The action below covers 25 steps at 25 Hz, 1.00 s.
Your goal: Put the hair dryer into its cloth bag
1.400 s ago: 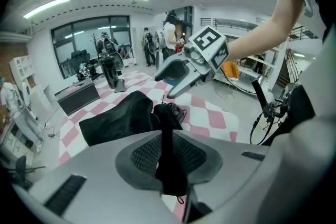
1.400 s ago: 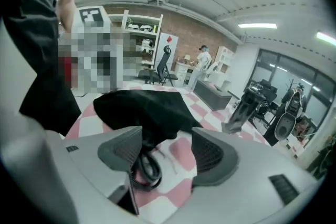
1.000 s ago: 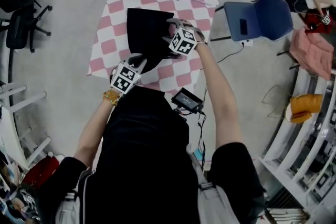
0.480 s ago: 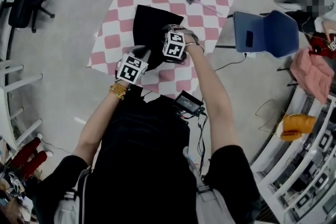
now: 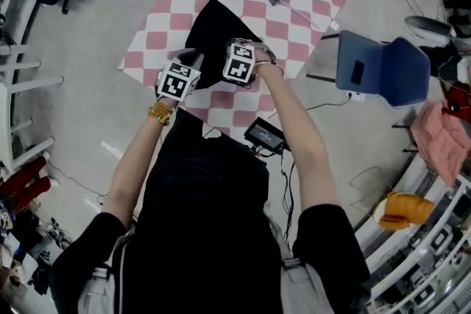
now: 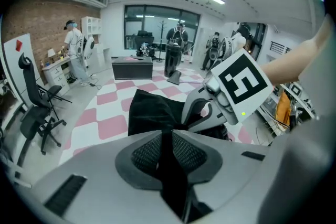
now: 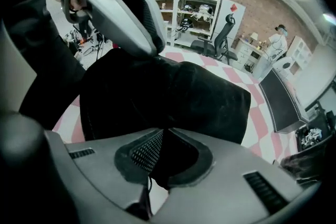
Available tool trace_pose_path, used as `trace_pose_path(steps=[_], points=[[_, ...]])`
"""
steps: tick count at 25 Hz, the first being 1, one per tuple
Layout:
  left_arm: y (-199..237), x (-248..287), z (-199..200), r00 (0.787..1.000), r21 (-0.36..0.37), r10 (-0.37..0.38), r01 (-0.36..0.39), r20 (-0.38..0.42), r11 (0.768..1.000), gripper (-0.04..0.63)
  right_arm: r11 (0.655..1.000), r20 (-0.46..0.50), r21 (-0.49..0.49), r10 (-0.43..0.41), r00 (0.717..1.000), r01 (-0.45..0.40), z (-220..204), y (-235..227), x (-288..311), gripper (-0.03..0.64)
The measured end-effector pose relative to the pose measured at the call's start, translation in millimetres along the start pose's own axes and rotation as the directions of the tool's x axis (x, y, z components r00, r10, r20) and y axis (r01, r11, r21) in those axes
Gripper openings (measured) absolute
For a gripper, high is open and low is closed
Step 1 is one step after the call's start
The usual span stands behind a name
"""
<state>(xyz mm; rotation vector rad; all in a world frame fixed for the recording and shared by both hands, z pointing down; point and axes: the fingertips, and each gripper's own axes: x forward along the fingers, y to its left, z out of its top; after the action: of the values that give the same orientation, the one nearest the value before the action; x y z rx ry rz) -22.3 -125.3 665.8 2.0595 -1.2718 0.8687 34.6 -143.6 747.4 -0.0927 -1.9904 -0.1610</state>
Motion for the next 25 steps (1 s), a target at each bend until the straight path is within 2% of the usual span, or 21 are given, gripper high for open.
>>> trace_pose_path(steps=[3, 6, 10, 14, 19, 20, 22, 25], points=[[-0.3, 3.0, 2.2, 1.000, -0.010, 0.015, -0.015, -0.003, 1.000, 0.069, 0.998, 0.028, 0.035, 0.050, 0.998, -0.051, 2.7, 18.4, -9.3, 0.034], [-1.0, 4.1, 5.5, 0.999, -0.009, 0.035, -0.035, -0.006, 0.999, 0.069, 0.997, 0.045, 0.015, 0.071, 0.996, -0.072, 7.2, 35.5, -13.9, 0.034], [-6.9, 6.2, 5.9, 0.999, 0.071, 0.043, -0.042, -0.014, 0.997, 0.069, 0.999, 0.077, -0.020, 0.036, 0.996, -0.035, 9.2, 49.5, -17.1, 0.035], [-4.3, 1.9, 12.1, 0.998, 0.141, 0.058, -0.061, 0.025, 0.988, 0.068, 0.998, 0.116, -0.059, 0.027, 0.993, -0.020, 11.0, 41.8, -26.1, 0.039], [-2.8, 2.3, 12.1, 0.998, 0.137, 0.038, -0.046, 0.057, 0.989, 0.069, 0.993, 0.161, -0.093, 0.081, 0.984, -0.067, 14.9, 25.5, -57.0, 0.114], [-2.1, 3.7, 12.1, 0.998, 0.138, 0.032, -0.040, 0.061, 0.990, 0.069, 0.996, 0.179, -0.069, 0.061, 0.982, -0.049, 17.4, 13.2, -63.5, 0.120], [-1.7, 5.2, 10.5, 0.998, 0.140, 0.027, -0.035, 0.061, 0.989, 0.069, 0.999, 0.201, -0.002, -0.031, 0.979, 0.032, 22.4, -18.0, -68.5, 0.121], [-4.7, 6.2, 5.2, 0.998, 0.145, 0.028, -0.035, 0.050, 0.989, 0.069, 0.990, 0.141, 0.013, -0.139, 0.980, 0.138, 23.6, -40.0, -43.1, 0.134]])
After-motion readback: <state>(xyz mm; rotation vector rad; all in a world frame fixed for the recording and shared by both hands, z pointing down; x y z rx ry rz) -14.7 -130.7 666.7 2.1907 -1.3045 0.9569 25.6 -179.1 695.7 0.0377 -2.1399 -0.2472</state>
